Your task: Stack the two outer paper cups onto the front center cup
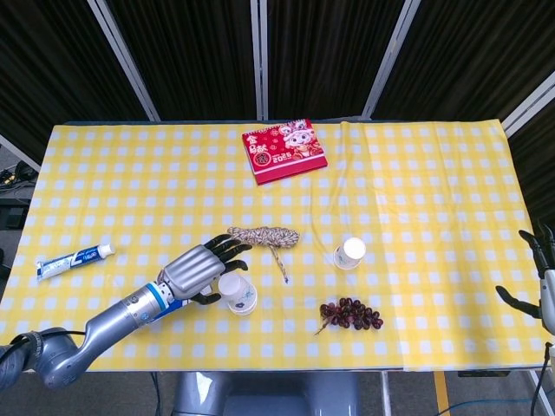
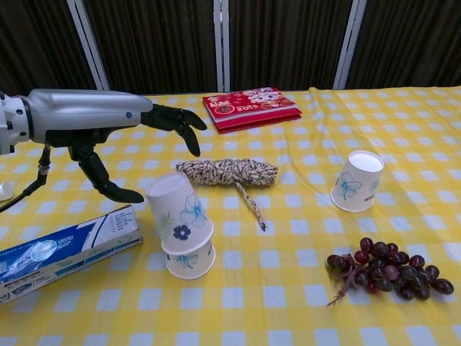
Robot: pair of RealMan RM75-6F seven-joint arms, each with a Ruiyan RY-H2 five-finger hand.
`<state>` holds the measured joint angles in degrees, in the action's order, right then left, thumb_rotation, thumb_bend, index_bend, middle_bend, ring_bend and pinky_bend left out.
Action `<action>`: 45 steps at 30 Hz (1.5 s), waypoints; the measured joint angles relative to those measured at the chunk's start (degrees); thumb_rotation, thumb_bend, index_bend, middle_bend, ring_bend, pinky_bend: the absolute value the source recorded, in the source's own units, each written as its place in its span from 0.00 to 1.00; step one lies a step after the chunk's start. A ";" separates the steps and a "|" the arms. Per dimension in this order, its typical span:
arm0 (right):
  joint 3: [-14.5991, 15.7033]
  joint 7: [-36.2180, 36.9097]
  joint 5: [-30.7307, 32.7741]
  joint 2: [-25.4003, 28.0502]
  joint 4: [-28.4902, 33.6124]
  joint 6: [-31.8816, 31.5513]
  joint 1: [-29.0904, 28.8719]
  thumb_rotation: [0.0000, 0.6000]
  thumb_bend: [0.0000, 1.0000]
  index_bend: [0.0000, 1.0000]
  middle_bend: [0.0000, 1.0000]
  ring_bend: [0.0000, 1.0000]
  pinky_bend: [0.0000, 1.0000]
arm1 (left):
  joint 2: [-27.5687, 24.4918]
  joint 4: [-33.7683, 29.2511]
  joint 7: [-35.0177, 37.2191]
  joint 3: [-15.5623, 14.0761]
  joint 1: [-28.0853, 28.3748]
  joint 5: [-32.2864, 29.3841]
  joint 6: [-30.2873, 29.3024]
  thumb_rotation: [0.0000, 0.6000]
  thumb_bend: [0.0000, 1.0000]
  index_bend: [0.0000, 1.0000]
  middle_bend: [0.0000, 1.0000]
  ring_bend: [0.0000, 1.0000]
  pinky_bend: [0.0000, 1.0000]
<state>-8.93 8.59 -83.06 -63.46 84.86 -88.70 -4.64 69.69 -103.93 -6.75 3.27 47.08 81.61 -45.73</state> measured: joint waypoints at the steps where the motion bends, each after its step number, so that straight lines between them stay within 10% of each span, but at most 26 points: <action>1: 0.01 -0.02 -0.02 0.01 0.03 -0.01 0.01 1.00 0.02 0.18 0.00 0.00 0.00 | -0.02 0.00 -0.01 -0.02 -0.17 -0.17 -0.27 1.00 0.20 0.15 0.00 0.00 0.00; 14: 0.58 -0.97 -0.39 -0.15 0.16 0.83 -0.19 1.00 0.02 0.16 0.00 0.00 0.00 | -0.72 -0.26 1.23 -1.11 -5.74 -1.50 -8.16 1.00 0.19 0.04 0.00 0.00 0.00; 28: 2.02 -2.93 -2.25 -1.47 1.79 2.70 -1.31 1.00 0.02 0.17 0.00 0.00 0.00 | 1.91 6.27 -6.49 -8.53 -29.64 2.64 -40.33 1.00 0.19 0.02 0.00 0.00 0.00; 39: 1.20 -4.41 -3.61 -1.19 8.28 8.45 -6.20 1.00 0.04 0.28 0.03 0.00 0.01 | -0.33 7.36 -3.72 -8.43 -33.16 4.96 -43.26 1.00 0.19 0.02 0.00 0.00 0.00; 45: -1.77 -11.18 1.83 -2.51 12.54 21.47 -14.74 1.00 0.07 0.25 0.01 0.00 0.00 | -1.72 7.21 -0.30 -7.37 -33.47 5.37 -42.08 1.00 0.19 0.02 0.00 0.00 0.00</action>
<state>-10.70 -2.59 -81.23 -65.97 97.40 -67.22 -19.38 67.97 -96.72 -7.05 -4.10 13.61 86.98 -87.81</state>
